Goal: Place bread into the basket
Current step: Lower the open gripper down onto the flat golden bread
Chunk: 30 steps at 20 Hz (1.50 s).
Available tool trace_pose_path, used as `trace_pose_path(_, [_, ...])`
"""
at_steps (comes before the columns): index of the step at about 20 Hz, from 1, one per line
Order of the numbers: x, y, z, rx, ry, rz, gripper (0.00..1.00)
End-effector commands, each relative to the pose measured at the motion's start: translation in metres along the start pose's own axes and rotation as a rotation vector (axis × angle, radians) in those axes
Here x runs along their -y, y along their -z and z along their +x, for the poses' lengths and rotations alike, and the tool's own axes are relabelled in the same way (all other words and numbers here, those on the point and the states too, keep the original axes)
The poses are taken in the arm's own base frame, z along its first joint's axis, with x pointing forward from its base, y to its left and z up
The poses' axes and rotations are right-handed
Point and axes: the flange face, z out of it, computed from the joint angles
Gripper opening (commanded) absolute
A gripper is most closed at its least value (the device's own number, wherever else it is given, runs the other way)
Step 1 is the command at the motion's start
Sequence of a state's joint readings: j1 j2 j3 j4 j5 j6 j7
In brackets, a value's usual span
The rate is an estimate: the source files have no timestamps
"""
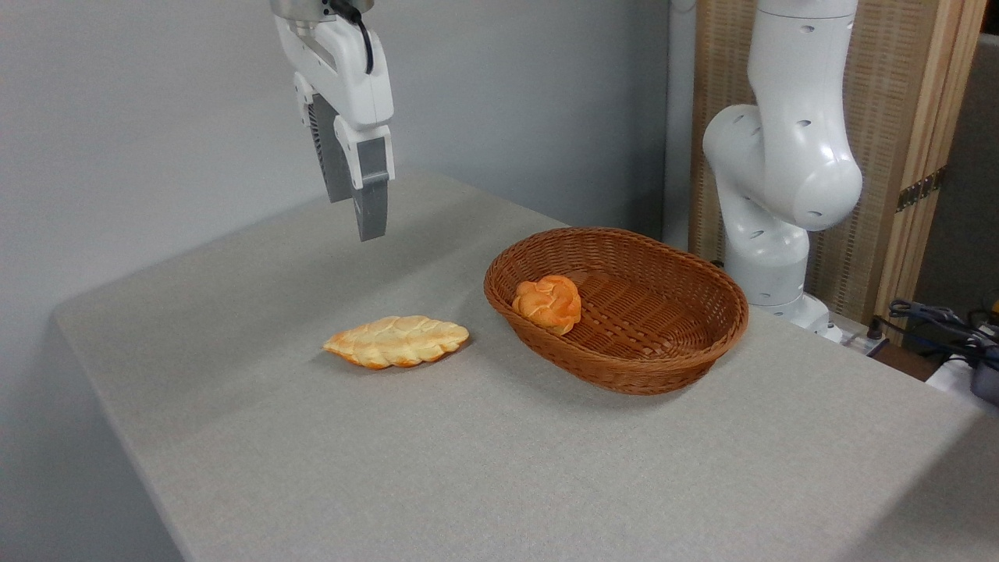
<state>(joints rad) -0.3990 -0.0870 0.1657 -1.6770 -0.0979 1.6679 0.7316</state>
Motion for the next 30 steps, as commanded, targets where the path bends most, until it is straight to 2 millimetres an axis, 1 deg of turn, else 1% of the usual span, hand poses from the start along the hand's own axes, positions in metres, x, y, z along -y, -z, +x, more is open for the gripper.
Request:
trace_pose_path(1, [0.003, 0.001, -0.009, 0.025, 0.026, -0.029, 1.00])
trace_pose_path(5, [0.009, 0.002, -0.015, 0.030, 0.046, -0.022, 1.00])
trace_pose_path(15, [0.009, 0.002, -0.015, 0.030, 0.045, -0.019, 1.00])
trace_pose_path(20, [0.006, -0.002, -0.019, 0.063, 0.046, -0.040, 1.00])
trace_pose_path(21, [0.007, -0.007, -0.019, 0.070, 0.045, -0.041, 1.00])
trace_pose_path(24, [0.011, -0.036, -0.026, 0.108, 0.023, -0.054, 1.00])
trace_pose_path(26, [0.014, -0.051, -0.028, 0.116, 0.019, -0.038, 1.00])
trace_pose_path(29, [0.018, -0.082, -0.030, 0.101, 0.014, -0.024, 1.00])
trace_pose_path(30, [0.014, -0.092, -0.028, 0.101, -0.027, -0.025, 1.00])
